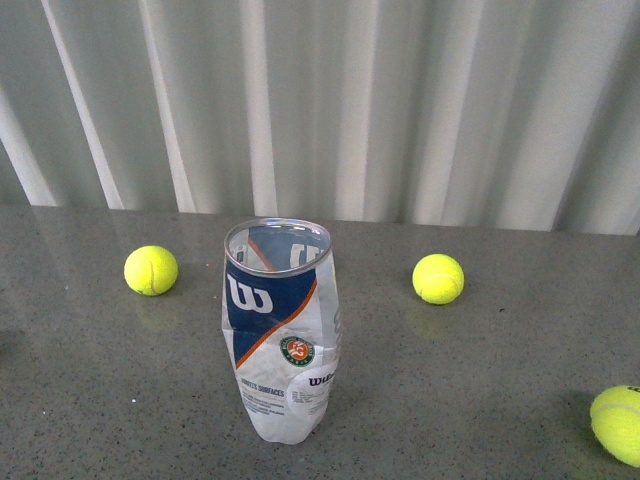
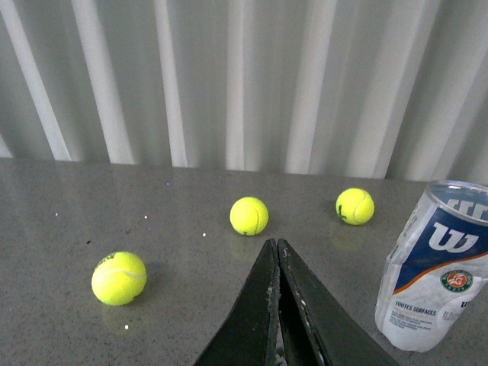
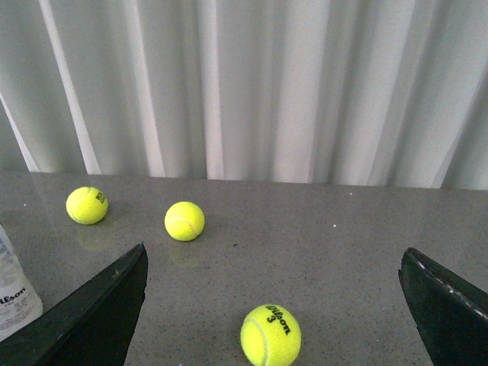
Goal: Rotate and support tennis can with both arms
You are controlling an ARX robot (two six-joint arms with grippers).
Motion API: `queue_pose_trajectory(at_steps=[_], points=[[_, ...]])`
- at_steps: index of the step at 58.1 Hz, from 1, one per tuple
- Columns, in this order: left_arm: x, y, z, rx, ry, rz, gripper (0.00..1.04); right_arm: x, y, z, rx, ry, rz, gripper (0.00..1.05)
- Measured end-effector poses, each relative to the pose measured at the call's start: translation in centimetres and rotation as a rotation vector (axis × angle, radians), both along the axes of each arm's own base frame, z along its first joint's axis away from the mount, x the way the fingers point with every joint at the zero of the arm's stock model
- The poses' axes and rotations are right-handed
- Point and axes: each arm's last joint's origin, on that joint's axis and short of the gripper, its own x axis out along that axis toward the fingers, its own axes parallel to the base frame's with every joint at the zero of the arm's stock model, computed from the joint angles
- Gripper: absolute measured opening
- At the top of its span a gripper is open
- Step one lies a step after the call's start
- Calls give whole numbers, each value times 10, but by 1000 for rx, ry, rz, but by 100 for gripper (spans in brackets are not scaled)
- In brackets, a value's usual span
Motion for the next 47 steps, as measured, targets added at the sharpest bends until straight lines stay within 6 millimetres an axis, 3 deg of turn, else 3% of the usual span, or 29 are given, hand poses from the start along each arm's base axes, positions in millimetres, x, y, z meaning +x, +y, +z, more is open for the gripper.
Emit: queue_pose_trajectory(at_steps=[6,15,34,47], points=[[0,0,0,-2,0,0,7,0,0,0,0,0,0,97],[0,0,0,-2,0,0,41,0,0,0,0,0,0,97],[0,0,0,-2,1,0,99,0,0,0,0,0,0,97],[0,0,0,-2,1,0,98,0,0,0,0,0,0,97]])
